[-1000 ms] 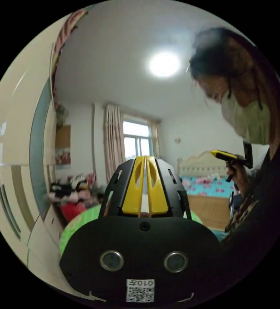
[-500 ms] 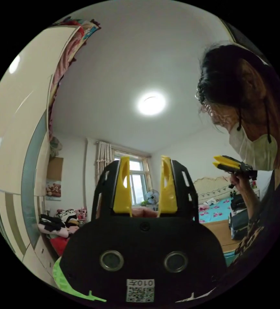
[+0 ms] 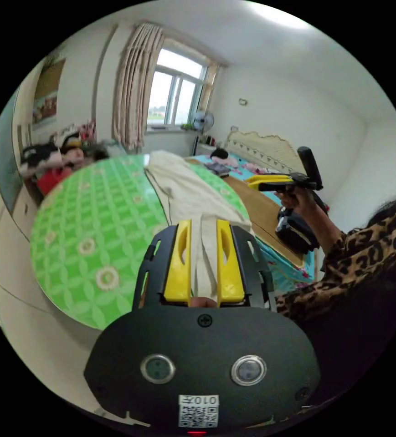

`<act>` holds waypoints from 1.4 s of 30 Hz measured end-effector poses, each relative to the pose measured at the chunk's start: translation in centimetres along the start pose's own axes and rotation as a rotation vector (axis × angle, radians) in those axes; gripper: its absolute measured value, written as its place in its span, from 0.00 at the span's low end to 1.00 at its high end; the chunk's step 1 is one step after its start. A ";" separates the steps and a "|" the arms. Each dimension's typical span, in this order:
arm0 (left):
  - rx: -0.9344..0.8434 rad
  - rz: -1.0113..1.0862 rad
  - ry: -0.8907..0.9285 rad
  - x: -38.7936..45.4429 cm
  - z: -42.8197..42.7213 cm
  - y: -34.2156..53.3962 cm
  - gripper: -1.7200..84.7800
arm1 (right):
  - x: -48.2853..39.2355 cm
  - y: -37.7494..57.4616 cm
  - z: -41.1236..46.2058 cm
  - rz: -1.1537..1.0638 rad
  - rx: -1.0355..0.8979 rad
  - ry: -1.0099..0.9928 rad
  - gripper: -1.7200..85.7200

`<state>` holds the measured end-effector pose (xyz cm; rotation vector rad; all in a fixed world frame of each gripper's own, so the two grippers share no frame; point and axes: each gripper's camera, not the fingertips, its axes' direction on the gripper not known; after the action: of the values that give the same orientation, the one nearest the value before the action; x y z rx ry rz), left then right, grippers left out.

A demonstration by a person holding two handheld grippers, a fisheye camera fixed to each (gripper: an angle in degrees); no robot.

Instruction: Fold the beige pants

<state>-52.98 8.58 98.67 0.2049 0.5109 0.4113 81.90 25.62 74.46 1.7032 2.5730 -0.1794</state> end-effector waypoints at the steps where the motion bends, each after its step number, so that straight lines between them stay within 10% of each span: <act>1: -0.030 -0.053 0.031 -0.9 1.7 1.3 0.11 | 1.0 -0.4 3.3 0.005 -0.063 -0.021 0.16; 14: -0.230 -0.378 0.093 -7.3 11.7 4.5 0.11 | 11.4 -4.0 20.9 0.093 -0.388 -0.197 0.09; 25: -0.265 -0.516 0.099 -9.6 15.0 3.6 0.15 | 10.5 0.8 2.8 -0.013 0.054 -0.512 0.04; 42: -0.323 -0.540 0.139 -7.8 17.1 3.0 0.18 | 15.3 14.8 -9.8 0.251 0.235 -0.606 0.03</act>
<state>-51.40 6.37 117.49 -0.2735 0.6045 -0.0247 89.75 46.54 81.50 1.6809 1.9421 -0.8617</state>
